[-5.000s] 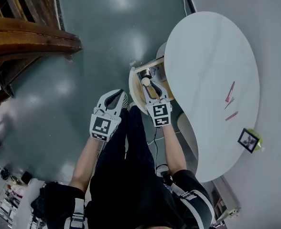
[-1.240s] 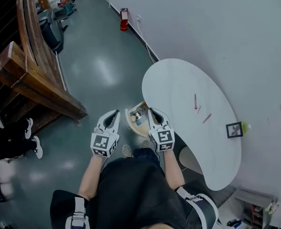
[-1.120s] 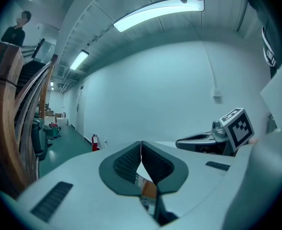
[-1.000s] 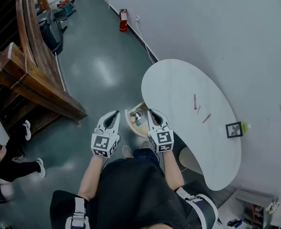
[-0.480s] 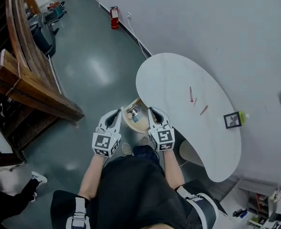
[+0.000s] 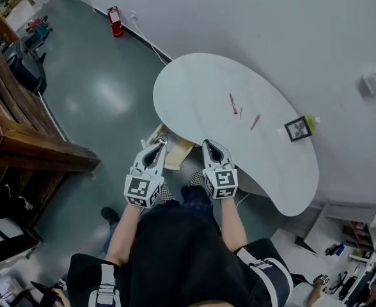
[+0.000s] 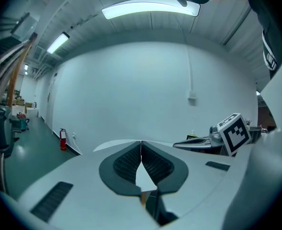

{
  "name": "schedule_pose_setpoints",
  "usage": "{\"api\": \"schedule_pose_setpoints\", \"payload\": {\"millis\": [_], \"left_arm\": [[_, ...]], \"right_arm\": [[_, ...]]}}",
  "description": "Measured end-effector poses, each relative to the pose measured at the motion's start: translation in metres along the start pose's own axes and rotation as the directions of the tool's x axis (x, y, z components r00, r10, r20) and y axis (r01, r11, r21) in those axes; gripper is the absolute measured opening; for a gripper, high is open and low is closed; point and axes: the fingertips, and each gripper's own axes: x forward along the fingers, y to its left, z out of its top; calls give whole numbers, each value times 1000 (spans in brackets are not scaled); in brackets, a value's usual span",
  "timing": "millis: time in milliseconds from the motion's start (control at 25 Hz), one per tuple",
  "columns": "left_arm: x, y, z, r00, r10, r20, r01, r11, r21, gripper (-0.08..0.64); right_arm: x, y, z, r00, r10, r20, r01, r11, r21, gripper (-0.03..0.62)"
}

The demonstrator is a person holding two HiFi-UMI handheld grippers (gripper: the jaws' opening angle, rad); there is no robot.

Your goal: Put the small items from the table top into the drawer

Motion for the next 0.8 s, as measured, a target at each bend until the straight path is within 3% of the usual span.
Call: {"api": "schedule_pose_setpoints", "payload": {"millis": [200, 360, 600, 800], "left_arm": [[45, -42, 0, 994, -110, -11, 110, 994, -1, 20], [86, -71, -1, 986, -162, -28, 162, 987, -1, 20], [141, -93, -13, 981, -185, -49, 185, 983, -16, 20], [184, -99, -27, 983, -168, -70, 167, 986, -26, 20]], "right_arm": [[-21, -59, -10, 993, -119, -6, 119, 992, 39, 31], [-30, -109, -16, 985, -171, -19, 172, 984, 56, 31], [-28, -167, -34, 979, -198, -44, 201, 978, 60, 31], [-6, -204, -47, 983, -173, -69, 176, 983, 49, 31]]}}
